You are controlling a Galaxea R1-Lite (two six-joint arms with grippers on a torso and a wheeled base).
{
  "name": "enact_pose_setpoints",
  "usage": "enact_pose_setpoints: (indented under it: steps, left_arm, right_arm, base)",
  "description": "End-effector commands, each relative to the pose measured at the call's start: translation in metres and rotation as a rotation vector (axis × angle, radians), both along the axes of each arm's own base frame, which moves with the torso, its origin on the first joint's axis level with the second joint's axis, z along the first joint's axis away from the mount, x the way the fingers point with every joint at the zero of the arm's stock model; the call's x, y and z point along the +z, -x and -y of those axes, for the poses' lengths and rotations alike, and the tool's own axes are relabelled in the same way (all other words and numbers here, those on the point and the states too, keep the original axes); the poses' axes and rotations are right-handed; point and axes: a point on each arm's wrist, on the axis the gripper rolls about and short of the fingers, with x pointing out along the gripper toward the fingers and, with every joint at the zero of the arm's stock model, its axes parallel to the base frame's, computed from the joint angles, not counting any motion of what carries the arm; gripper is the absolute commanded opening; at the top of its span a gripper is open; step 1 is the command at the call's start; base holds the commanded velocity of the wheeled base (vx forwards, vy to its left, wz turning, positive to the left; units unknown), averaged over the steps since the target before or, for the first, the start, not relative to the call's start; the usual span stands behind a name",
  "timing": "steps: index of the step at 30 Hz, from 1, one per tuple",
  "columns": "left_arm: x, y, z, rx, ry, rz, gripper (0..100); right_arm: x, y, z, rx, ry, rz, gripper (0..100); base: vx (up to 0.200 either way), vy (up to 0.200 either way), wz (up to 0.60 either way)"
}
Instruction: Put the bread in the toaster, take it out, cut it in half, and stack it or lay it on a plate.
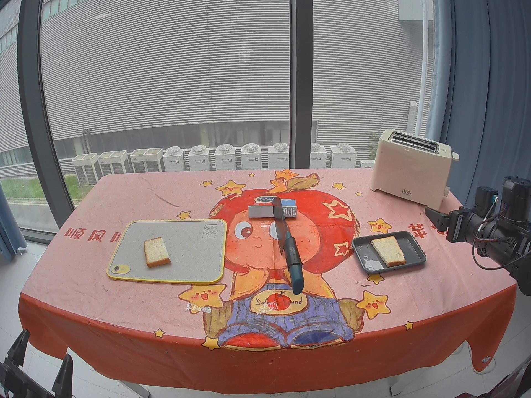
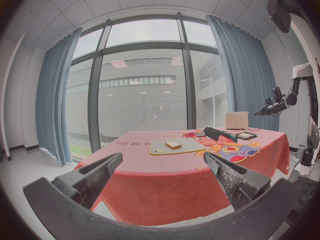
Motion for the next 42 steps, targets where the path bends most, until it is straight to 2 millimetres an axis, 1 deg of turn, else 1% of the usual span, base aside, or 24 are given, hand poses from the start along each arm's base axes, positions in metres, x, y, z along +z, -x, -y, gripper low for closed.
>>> enact_pose_setpoints:
  steps: [1, 4, 8, 13, 18, 21, 26, 31, 35, 42]
  left_arm:
    - [-0.005, 0.0, 0.0, -0.002, 0.0, 0.0, 100]
    - [-0.005, 0.0, 0.0, -0.002, 0.0, 0.0, 100]
    - [-0.005, 0.0, 0.0, -0.002, 0.0, 0.0, 100]
    - [-0.005, 0.0, 0.0, -0.002, 0.0, 0.0, 100]
    - [-0.005, 0.0, 0.0, -0.002, 0.0, 0.0, 100]
    - [-0.005, 0.0, 0.0, -0.002, 0.0, 0.0, 100]
    - [-0.005, 0.0, 0.0, -0.002, 0.0, 0.0, 100]
    - [-0.005, 0.0, 0.0, -0.002, 0.0, 0.0, 100]
    - [-0.005, 0.0, 0.0, -0.002, 0.0, 0.0, 100]
    - [-0.005, 0.0, 0.0, -0.002, 0.0, 0.001, 100]
  right_arm:
    - [-0.001, 0.003, 0.0, 0.002, -0.005, 0.019, 100]
    - [0.0, 0.004, 0.001, -0.002, -0.007, 0.055, 100]
    - [-0.003, 0.01, 0.002, -0.006, -0.01, 0.093, 100]
    - [-0.002, 0.017, 0.01, -0.033, -0.014, 0.158, 100]
    - [-0.004, 0.023, 0.013, -0.045, -0.012, 0.159, 100]
    - [-0.002, 0.033, 0.014, -0.049, -0.014, 0.172, 100]
    - [0.003, 0.043, 0.015, -0.048, -0.015, 0.194, 100]
    - [0.001, 0.052, 0.015, -0.046, -0.013, 0.193, 100]
    - [0.007, 0.062, 0.016, -0.049, -0.019, 0.225, 100]
    - [0.004, 0.072, 0.017, -0.047, -0.005, 0.219, 100]
  base:
    - [0.0, 0.0, 0.0]
    - [0.0, 0.0, 0.0]
    - [0.0, 0.0, 0.0]
    - [0.0, 0.0, 0.0]
    - [0.0, 0.0, 0.0]
    - [0.0, 0.0, 0.0]
    - [0.0, 0.0, 0.0]
    - [0.0, 0.0, 0.0]
    - [0.0, 0.0, 0.0]
    - [0.0, 0.0, 0.0]
